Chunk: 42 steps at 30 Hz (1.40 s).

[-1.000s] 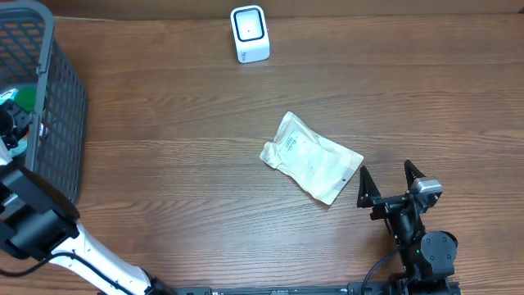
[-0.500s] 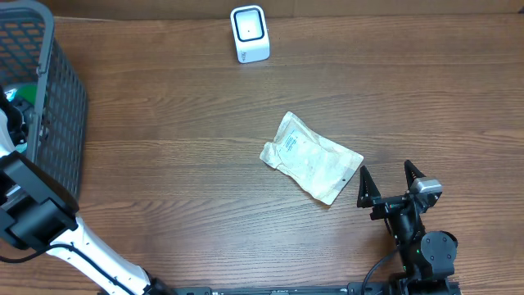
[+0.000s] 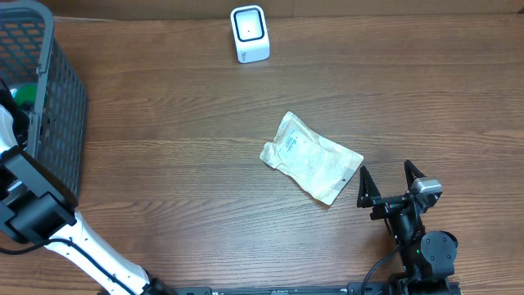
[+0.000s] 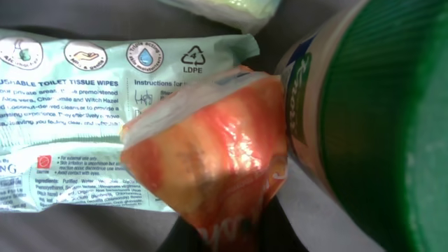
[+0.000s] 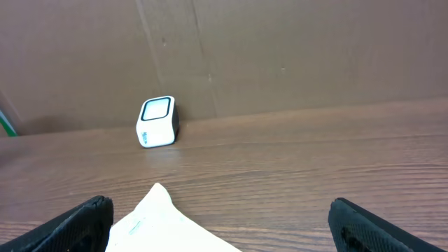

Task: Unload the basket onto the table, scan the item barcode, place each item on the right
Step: 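Grasp the orange snack packet in the basket with the left gripper, then carry the orange packet out and place it left of the bag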

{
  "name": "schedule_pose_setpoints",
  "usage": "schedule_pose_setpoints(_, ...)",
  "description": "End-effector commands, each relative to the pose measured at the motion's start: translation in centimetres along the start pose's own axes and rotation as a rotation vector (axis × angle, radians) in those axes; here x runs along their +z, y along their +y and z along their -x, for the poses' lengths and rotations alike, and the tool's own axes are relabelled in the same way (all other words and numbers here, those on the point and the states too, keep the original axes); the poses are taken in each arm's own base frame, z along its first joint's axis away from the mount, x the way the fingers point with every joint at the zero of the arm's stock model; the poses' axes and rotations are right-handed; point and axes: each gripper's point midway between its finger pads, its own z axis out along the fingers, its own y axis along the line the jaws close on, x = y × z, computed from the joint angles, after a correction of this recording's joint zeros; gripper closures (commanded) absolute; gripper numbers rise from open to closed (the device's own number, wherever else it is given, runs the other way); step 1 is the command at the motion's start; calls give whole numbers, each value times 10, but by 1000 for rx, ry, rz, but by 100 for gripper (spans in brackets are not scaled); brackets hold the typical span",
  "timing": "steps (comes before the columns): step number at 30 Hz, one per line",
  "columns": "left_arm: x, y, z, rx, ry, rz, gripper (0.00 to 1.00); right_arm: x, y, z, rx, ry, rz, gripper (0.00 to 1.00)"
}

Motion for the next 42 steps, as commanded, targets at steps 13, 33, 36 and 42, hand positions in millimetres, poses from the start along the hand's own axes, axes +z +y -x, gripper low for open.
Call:
schedule_pose_setpoints(13,-110,-3,18,-69,-146,-42,96,0,0,-2,-4,-5,2,0)
schedule_pose_setpoints(33,-346,-152,-155,403,-147,-587,96,0,0,-2,-4,-5,2,0)
schedule_pose_setpoints(36,-322,-187,-211,565,-24,-565,96,0,0,-2,-4,-5,2,0)
schedule_pose_setpoints(42,-255,-234,-307,780,105,-502,96,0,0,-2,-4,-5,2,0)
